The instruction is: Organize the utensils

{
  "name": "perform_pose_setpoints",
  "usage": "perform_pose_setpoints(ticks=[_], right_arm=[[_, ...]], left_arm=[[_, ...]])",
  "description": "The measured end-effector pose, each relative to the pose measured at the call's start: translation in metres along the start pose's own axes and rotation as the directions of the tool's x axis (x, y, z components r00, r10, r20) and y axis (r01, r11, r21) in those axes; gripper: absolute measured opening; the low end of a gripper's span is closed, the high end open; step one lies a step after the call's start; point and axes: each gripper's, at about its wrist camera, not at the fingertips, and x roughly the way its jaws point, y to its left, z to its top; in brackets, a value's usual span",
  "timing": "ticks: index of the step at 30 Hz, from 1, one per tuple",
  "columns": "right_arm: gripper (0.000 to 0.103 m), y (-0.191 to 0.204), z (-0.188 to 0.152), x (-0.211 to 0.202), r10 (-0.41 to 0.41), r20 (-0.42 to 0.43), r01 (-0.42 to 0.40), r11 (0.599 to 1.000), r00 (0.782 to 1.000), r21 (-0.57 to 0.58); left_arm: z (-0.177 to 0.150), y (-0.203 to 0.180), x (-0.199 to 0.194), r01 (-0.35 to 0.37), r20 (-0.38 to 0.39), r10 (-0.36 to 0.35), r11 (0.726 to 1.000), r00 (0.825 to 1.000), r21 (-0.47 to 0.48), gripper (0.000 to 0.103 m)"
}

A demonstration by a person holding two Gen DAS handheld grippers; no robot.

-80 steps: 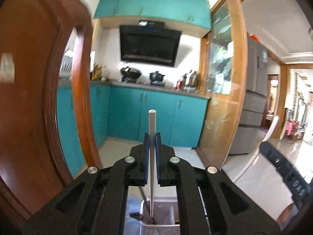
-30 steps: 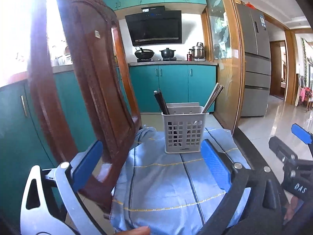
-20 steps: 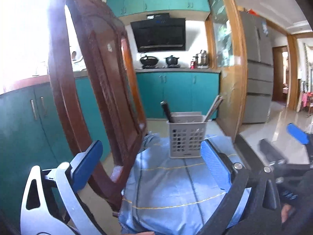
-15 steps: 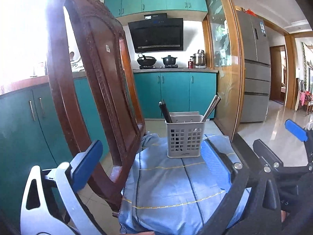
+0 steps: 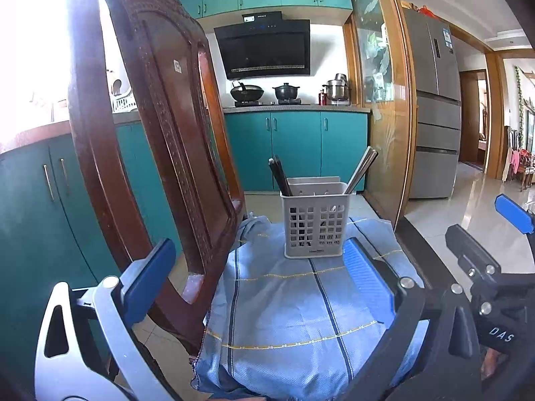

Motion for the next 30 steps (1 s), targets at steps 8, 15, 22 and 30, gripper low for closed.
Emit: perform_pose_setpoints(ticks=[8, 15, 22, 30], right_arm=[[0.1, -0.008, -0.005, 0.005, -0.001, -0.016, 0.002, 0.999, 1.0, 0.034], [0.1, -0.014, -0.01, 0.005, 0.012, -0.019, -0.011, 0.999, 1.0, 0.052], [0.1, -0.02, -0.013, 0.006, 0.013, -0.02, -0.012, 0.998, 1.0, 0.06], [0.1, -0.024, -0.016, 0.008, 0.012, -0.02, -0.011, 0.997, 1.0, 0.072]], left_arm=[[-0.005, -0.006, 0.011, 0.015, -0.029, -0.014, 1.0, 0.999, 0.006, 0.1], [-0.007, -0.012, 0.016, 0.004, -0.05, -0.003, 1.0, 0.999, 0.016, 0.1], [-0.007, -0.02, 0.018, 0.011, -0.057, -0.009, 0.999, 0.998, 0.032, 0.1], [-0.008, -0.025, 0.018, 0.01, -0.063, -0.008, 0.999, 0.998, 0.04, 0.1]])
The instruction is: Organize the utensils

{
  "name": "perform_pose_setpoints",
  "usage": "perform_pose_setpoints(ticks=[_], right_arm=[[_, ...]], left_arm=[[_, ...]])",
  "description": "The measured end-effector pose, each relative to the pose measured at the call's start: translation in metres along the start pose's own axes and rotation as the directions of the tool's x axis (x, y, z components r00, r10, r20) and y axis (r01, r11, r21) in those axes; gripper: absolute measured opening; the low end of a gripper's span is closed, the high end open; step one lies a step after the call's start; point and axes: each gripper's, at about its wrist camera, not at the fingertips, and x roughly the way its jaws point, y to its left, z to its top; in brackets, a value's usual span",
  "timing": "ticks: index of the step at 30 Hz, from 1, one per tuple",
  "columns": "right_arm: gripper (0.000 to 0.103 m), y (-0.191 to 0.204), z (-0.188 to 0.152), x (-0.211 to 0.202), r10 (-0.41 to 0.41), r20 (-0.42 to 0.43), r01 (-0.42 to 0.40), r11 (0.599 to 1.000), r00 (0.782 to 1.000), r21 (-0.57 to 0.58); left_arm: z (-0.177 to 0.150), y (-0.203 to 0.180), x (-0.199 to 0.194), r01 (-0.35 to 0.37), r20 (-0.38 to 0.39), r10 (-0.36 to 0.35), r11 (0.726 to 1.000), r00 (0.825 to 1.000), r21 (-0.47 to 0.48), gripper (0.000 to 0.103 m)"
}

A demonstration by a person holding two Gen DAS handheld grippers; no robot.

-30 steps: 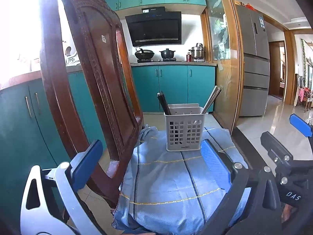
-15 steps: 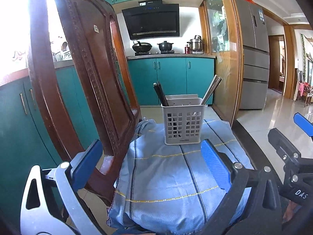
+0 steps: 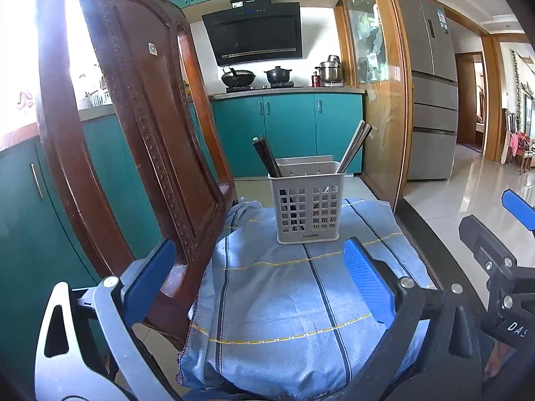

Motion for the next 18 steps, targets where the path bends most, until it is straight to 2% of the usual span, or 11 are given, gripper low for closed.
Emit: perform_pose_setpoints(ticks=[10, 12, 13, 14, 15, 16, 18], right_arm=[[0.1, -0.006, -0.003, 0.005, -0.005, -0.014, 0.005, 1.0, 1.0, 0.008], [0.1, -0.01, -0.005, 0.016, -0.036, -0.063, 0.037, 0.999, 0.997, 0.007], [0.1, -0.014, -0.007, 0.031, -0.061, -0.127, 0.062, 0.998, 0.99, 0.006], [0.1, -0.02, -0.009, 0.051, -0.068, -0.201, 0.072, 0.997, 0.977, 0.014], [0.1, -0.028, -0.013, 0.075, -0.066, -0.285, 0.078, 0.996, 0.956, 0.033], [0.1, -0.034, -0.017, 0.096, -0.063, -0.353, 0.086, 0.995, 0.933, 0.049], [0.1, -0.046, -0.032, 0.146, -0.067, -0.508, 0.12, 0.99, 0.859, 0.073]], left_arm=[[-0.002, -0.002, 0.009, 0.007, -0.003, -0.007, 1.0, 1.0, -0.001, 0.1], [-0.003, -0.004, 0.017, 0.071, -0.03, -0.07, 0.997, 0.997, 0.011, 0.1], [-0.003, -0.009, 0.03, 0.147, -0.076, -0.144, 0.989, 0.987, 0.026, 0.1], [-0.004, -0.011, 0.039, 0.183, -0.106, -0.179, 0.983, 0.978, 0.031, 0.1], [-0.004, -0.014, 0.061, 0.24, -0.167, -0.233, 0.97, 0.958, 0.026, 0.1], [-0.004, -0.016, 0.077, 0.266, -0.209, -0.258, 0.964, 0.943, 0.012, 0.1], [-0.003, -0.017, 0.135, 0.322, -0.319, -0.328, 0.944, 0.889, -0.074, 0.1]])
